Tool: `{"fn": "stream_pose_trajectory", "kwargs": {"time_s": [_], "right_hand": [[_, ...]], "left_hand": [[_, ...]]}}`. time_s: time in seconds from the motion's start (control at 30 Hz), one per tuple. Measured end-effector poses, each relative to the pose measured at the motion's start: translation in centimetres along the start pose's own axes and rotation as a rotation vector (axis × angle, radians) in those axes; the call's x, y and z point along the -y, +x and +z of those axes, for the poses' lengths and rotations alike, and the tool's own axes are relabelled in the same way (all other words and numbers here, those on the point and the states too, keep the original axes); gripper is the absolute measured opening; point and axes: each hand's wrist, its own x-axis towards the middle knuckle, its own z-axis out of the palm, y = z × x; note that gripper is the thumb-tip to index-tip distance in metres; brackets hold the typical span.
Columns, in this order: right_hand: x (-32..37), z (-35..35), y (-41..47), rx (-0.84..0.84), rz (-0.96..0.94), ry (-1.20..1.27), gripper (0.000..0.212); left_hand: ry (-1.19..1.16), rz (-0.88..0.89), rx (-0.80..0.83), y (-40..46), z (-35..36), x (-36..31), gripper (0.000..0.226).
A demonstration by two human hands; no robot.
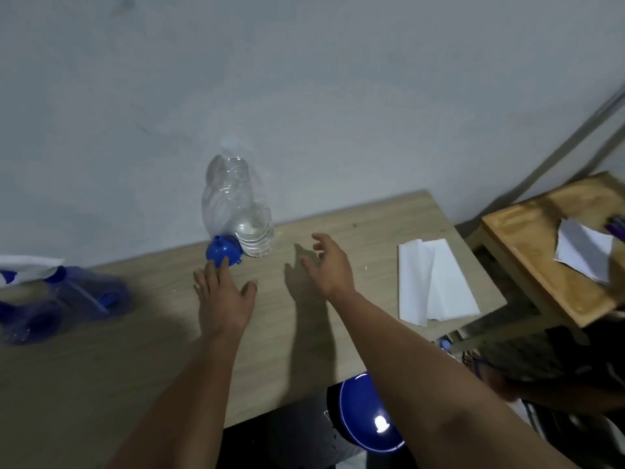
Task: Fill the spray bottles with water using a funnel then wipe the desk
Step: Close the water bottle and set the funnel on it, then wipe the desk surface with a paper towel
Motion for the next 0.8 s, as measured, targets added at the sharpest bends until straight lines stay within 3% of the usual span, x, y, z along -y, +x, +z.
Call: {"fn": "stream_pose_trajectory", "kwargs": {"time_s": [0.13,0.33,0.47,0.63,0.8], "right_hand": [[-4.3,-6.8,-2.5,-0.132,0.087,-0.053,0.032],[-10.5,-16.7,-5.0,-0.334,0.219,-0.092,0.030],[-14.0,-20.1,-6.5,-0.427,0.272,-0.095,0.030],[-17.1,-21.8,-8.0,-0.442,0.320,-0.040,0.029],[-18.4,-22.4,-8.7,-0.449,0.339,-0.016,0.027]], "left_hand": [[0.051,0.226,0.177,-4.6,2.4,-6.6,0.074],[-0.003,0.449,0.543,-10.1,6.1,-20.5,0.070],[-0.014,0.503,0.730,-12.6,9.3,-25.8,0.066],[0.037,0.558,0.802,-14.0,12.7,-26.5,0.065],[0.046,0.578,0.718,-14.5,13.4,-26.4,0.067]]}}
